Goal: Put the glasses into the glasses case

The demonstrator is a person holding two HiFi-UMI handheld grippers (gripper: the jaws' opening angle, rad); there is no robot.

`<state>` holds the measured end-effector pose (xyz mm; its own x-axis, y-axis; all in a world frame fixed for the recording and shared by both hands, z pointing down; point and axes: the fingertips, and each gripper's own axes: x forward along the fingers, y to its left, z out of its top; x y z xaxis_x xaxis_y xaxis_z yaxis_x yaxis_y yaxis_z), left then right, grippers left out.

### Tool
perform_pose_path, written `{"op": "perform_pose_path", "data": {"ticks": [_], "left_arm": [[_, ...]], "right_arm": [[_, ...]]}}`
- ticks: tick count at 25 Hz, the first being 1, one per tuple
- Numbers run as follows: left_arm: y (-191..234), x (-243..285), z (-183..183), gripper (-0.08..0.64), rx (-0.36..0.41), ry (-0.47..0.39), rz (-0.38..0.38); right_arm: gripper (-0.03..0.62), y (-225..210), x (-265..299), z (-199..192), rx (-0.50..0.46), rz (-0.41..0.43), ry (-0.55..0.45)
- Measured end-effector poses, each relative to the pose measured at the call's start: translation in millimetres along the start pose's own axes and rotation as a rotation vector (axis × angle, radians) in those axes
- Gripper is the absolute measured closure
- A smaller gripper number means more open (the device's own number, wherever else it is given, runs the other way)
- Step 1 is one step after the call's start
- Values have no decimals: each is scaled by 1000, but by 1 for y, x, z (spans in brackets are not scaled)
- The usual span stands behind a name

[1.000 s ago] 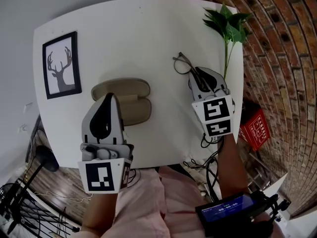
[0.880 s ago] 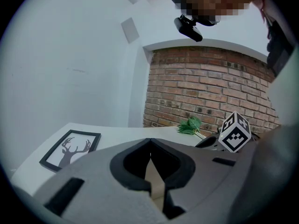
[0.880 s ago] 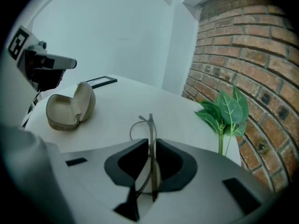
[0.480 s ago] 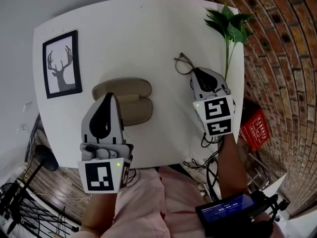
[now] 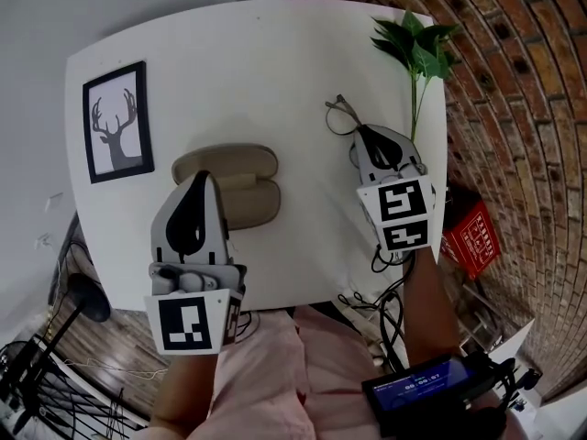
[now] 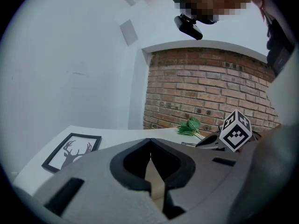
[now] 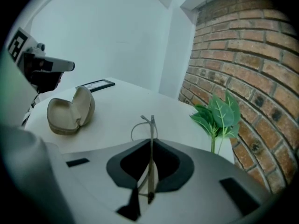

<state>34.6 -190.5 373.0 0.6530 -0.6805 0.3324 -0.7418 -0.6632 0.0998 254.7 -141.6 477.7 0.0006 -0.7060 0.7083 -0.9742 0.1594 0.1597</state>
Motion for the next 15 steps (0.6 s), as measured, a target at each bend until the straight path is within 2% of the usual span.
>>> {"op": "perform_pose_path", "data": {"ticks": [6,15], "left_arm": [[-1,-12,11,554,15,-30,10],[10,-43,31,554,22,-88,50]], "right_arm": [[572,-1,-19,16,-13,-18,-31],[572,12,-46,59,-76,-17,-105]]}}
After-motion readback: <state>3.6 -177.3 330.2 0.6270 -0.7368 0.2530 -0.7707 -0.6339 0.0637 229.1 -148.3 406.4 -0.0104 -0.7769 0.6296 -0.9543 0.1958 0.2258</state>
